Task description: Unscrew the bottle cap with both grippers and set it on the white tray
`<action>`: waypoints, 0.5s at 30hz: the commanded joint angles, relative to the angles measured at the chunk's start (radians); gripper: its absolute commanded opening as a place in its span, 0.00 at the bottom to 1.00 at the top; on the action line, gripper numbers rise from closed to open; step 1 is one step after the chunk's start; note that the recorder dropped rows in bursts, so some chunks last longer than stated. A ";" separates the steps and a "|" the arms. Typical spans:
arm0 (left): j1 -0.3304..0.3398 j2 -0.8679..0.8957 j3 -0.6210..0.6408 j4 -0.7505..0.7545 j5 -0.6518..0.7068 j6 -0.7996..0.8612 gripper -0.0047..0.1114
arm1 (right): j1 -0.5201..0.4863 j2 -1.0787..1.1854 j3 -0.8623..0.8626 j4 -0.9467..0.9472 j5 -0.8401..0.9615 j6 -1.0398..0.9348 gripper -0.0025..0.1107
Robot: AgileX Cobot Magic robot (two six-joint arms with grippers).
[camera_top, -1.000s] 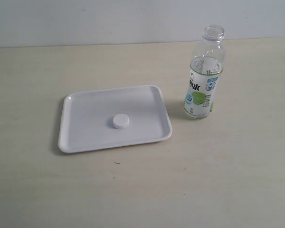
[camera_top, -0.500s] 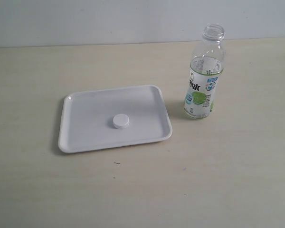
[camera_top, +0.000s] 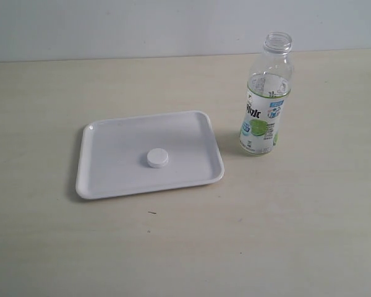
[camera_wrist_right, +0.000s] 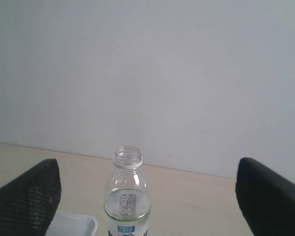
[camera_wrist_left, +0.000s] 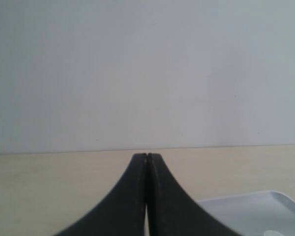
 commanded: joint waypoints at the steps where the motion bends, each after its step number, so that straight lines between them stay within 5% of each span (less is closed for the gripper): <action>1: 0.003 -0.006 0.002 0.006 0.002 -0.007 0.04 | -0.002 -0.066 0.003 0.007 -0.004 0.003 0.82; 15: 0.003 -0.006 0.002 0.006 0.006 -0.007 0.04 | -0.076 -0.469 0.203 0.031 0.202 0.141 0.82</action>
